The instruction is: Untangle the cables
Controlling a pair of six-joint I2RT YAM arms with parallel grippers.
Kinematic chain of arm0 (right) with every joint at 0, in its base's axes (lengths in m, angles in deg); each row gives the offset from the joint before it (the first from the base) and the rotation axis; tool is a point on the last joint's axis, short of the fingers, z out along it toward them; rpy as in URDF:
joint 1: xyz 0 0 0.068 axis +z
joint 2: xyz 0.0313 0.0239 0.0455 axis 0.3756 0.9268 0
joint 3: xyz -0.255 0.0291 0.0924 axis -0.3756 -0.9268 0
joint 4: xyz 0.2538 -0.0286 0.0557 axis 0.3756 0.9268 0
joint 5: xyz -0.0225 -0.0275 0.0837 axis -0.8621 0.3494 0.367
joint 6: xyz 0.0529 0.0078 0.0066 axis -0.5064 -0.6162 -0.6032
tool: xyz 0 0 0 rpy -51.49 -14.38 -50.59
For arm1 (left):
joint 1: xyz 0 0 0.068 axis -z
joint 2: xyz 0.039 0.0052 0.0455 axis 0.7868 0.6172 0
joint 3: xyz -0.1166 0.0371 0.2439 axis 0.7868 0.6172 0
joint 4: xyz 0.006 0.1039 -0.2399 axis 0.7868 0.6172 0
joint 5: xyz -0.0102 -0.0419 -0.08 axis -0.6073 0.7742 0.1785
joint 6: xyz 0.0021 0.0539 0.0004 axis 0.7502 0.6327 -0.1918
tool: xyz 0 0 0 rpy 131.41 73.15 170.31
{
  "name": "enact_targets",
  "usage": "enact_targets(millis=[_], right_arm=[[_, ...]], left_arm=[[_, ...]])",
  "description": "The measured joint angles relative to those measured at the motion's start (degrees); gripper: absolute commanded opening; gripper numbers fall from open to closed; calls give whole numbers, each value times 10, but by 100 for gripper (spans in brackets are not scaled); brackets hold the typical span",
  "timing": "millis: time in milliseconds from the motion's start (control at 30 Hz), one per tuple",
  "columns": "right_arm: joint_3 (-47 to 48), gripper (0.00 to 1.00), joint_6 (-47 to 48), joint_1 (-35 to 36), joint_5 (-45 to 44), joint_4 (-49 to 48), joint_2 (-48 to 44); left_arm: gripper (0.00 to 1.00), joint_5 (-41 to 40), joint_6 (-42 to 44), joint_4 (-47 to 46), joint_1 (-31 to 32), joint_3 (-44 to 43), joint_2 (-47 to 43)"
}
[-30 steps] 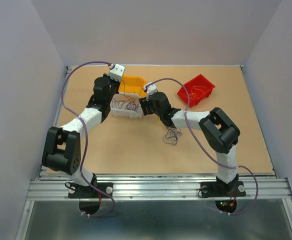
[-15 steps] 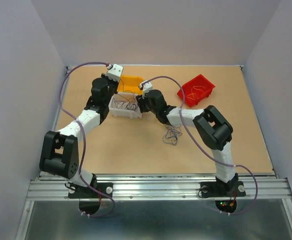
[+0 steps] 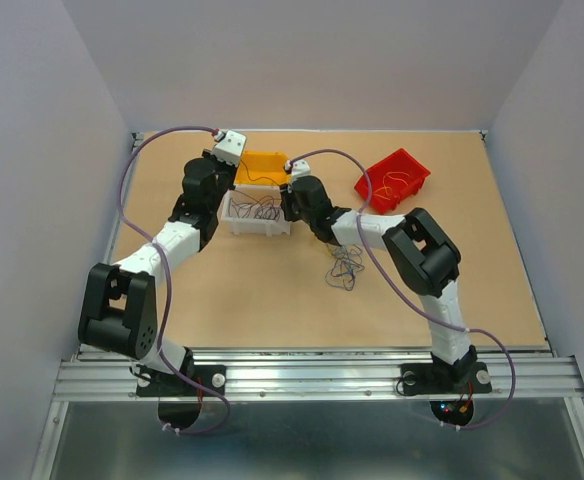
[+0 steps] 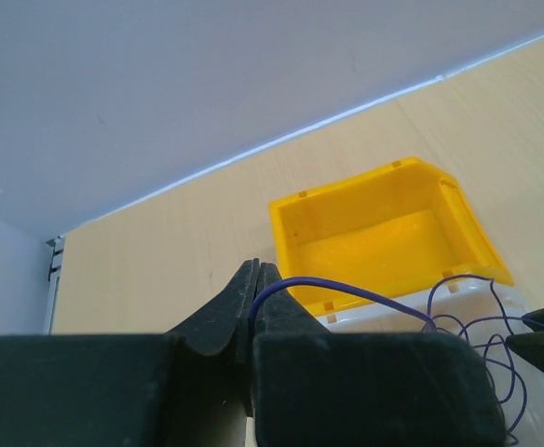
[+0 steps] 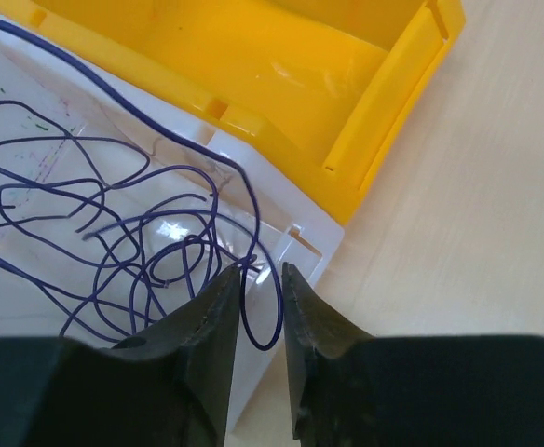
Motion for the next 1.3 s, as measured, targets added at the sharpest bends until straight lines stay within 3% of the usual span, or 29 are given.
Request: enact_targets(millis=[233,467,900,1300], right_arm=[[0,8,-5,-5,18,-5,-1],[0,1,9,-5,56,-5,-3],[119,1,29,13,134,63,54],[149,8,45,7,177,128,85]], left_arm=[[0,0,0,-2,0,1,-3],[0,6,0,-2,0,1,-3],[0,44,-1,7,6,-6,43],[0,70,-7,86,22,-79,129]])
